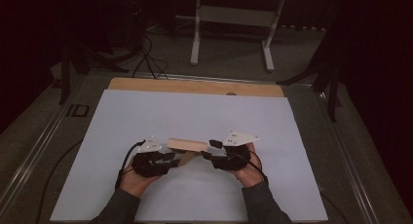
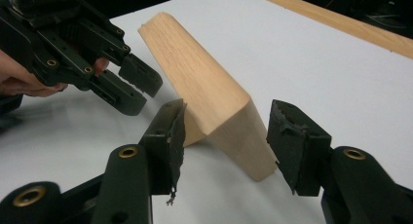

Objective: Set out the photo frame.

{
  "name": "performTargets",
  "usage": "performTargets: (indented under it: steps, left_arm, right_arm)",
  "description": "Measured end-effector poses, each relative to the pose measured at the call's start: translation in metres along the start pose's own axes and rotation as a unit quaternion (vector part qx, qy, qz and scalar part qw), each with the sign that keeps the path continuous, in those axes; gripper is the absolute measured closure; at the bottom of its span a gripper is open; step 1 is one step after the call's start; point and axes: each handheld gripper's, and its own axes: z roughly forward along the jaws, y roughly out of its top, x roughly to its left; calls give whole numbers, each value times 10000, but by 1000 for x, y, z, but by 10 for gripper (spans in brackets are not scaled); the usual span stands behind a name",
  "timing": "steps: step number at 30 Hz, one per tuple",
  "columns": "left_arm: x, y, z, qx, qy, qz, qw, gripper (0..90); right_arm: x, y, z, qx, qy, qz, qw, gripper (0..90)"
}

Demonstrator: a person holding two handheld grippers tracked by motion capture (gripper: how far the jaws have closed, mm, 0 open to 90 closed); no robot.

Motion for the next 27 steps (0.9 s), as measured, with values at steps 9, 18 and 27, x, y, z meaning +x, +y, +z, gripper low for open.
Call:
performTargets:
  steps: [9,18,27]
  left_arm:
    - [0,1,-4,-79,27,-6,10000,639]
    - [-3,3,-5,-83,-1,86,9999,676]
    - [-6,6,-7,-138,3,107,9998,704]
  right_arm:
    - [-1,4,-7,-216,51,89,9997,483]
    - [-8,7,-16,-483,-111,318,9983,600]
    - [-14,6,-17,-523,-501,472,9963,759]
